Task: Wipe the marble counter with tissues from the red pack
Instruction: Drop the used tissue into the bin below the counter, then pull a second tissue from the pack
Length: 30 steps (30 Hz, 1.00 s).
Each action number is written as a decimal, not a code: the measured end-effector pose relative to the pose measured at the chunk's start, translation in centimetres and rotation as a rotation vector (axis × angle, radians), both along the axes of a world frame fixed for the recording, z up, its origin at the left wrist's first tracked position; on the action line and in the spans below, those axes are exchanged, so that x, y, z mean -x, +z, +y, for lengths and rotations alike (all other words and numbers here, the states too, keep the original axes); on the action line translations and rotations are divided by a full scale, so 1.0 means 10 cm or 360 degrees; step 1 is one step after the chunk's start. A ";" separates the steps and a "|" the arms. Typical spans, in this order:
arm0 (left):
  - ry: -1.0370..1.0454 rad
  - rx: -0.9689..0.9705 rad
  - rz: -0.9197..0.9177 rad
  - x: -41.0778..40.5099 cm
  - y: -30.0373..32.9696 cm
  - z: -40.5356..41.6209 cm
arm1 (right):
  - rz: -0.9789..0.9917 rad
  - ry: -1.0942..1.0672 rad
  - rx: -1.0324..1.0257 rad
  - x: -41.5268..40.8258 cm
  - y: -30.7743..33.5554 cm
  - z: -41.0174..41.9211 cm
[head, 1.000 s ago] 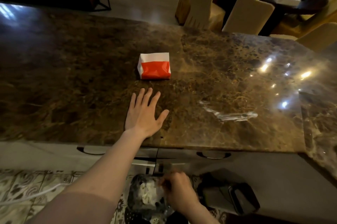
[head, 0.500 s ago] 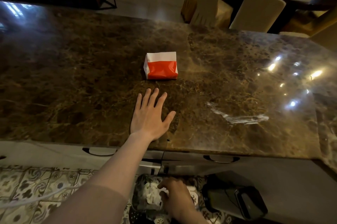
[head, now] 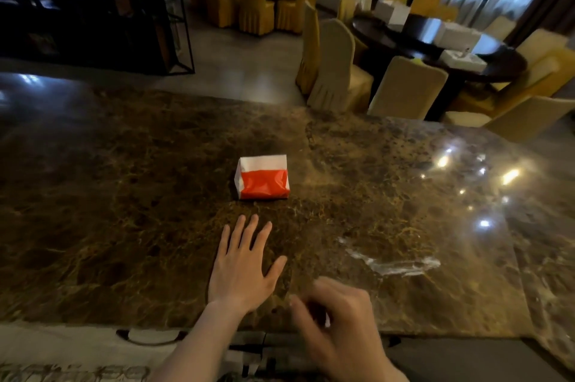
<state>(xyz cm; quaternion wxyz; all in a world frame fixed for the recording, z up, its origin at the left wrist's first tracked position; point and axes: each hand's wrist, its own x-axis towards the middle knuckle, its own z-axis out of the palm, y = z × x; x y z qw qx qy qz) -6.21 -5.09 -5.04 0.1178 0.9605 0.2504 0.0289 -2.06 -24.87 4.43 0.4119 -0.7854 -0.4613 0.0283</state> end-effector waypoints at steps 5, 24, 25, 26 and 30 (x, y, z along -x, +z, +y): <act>-0.0002 0.0027 0.0051 -0.02 0.05 0.01 | -0.0273 -0.0104 -0.0033 -0.57 0.34 0.46; 0.0068 -0.0149 -0.0124 -0.80 0.16 0.47 | -0.0470 -0.0237 0.0573 -1.75 -0.20 1.72; 0.0069 -0.0156 -0.0110 -0.82 0.13 0.46 | -0.0475 -0.0227 0.0582 -1.77 -0.20 1.76; 0.0080 -0.0152 -0.0110 -0.82 0.11 0.46 | -0.0484 -0.0208 0.0590 -1.79 -0.20 1.79; 0.0081 -0.0115 -0.0063 -0.83 0.12 0.48 | -0.0537 -0.0125 0.0618 -1.85 -0.23 1.96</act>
